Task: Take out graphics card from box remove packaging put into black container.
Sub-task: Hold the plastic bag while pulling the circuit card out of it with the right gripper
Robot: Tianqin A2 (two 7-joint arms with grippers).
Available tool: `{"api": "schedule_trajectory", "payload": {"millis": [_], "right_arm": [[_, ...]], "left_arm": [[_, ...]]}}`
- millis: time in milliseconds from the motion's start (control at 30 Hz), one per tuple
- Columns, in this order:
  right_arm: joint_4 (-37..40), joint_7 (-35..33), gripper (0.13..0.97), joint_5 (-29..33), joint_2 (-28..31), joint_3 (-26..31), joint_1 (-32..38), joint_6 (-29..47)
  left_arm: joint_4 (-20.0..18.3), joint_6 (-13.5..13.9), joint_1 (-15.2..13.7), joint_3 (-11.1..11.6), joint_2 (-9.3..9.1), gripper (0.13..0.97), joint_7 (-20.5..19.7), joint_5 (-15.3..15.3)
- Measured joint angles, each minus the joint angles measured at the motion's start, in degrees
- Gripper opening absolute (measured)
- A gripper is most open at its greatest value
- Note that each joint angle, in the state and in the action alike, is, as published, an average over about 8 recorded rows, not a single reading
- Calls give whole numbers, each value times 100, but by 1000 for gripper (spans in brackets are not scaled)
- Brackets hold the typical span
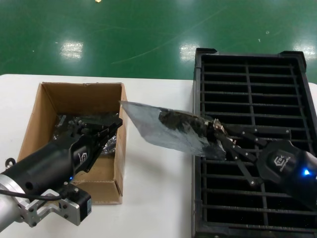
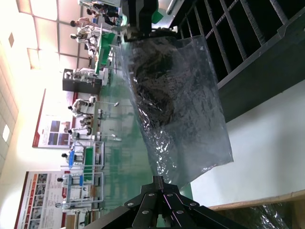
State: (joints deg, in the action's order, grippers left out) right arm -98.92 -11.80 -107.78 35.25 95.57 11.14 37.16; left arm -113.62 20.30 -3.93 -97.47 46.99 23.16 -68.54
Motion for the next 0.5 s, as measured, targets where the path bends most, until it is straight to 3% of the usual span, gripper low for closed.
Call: {"api": "schedule_trajectory", "payload": {"millis": [333, 500], "right_arm": [[312, -395, 186, -388, -122, -64, -12, 574], [379, -537, 186, -436, -148, -33, -18, 736]], "left_arm": [[-10, 30, 20, -2, 30, 139, 2, 12], [-10, 188, 39, 13, 269, 139, 68, -227]]}}
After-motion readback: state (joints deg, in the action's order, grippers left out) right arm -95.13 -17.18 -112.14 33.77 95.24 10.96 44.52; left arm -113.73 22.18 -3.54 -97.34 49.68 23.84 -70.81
